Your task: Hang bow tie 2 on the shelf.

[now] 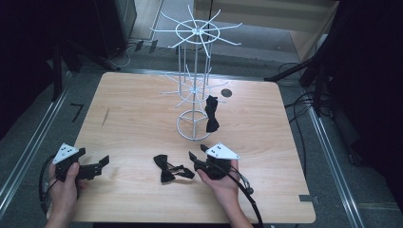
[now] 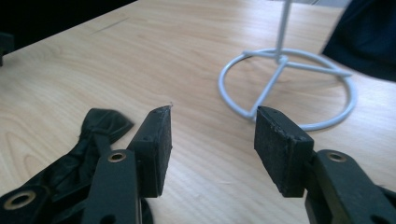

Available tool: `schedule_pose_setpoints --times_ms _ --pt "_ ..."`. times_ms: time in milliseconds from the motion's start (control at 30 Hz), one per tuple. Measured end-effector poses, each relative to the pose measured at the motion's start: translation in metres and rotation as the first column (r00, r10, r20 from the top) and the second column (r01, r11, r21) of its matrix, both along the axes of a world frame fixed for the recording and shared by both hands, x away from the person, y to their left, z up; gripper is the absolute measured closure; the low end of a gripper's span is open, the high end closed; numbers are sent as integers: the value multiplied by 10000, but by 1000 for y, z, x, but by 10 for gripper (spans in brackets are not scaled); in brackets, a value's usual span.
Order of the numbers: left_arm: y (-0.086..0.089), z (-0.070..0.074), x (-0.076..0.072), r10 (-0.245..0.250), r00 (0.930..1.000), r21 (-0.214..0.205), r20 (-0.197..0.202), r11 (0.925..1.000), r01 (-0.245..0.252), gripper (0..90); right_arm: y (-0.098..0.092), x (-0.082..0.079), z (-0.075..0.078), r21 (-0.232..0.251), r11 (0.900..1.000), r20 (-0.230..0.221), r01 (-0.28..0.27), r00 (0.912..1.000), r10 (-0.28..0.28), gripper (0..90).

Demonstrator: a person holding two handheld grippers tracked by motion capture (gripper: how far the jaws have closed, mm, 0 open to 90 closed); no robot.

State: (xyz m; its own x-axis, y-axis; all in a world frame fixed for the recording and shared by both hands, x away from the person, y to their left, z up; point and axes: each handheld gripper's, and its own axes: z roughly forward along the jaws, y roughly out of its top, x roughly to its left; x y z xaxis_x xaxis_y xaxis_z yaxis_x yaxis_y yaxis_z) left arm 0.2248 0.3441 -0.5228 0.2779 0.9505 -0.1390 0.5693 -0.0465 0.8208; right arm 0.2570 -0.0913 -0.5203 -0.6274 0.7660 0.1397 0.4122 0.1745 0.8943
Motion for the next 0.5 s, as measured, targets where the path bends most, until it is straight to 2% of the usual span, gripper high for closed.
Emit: schedule_pose_setpoints --times_ms 400,500 --pt "0 0 1 -37 10000 -19 -11 10000 36 0 15 -6 -10 -324 9980 -495 -534 9974 518 520" --pt "0 0 1 -52 10000 -19 -23 10000 52 0 19 -8 -15 -508 9943 -779 -941 9929 900 520"
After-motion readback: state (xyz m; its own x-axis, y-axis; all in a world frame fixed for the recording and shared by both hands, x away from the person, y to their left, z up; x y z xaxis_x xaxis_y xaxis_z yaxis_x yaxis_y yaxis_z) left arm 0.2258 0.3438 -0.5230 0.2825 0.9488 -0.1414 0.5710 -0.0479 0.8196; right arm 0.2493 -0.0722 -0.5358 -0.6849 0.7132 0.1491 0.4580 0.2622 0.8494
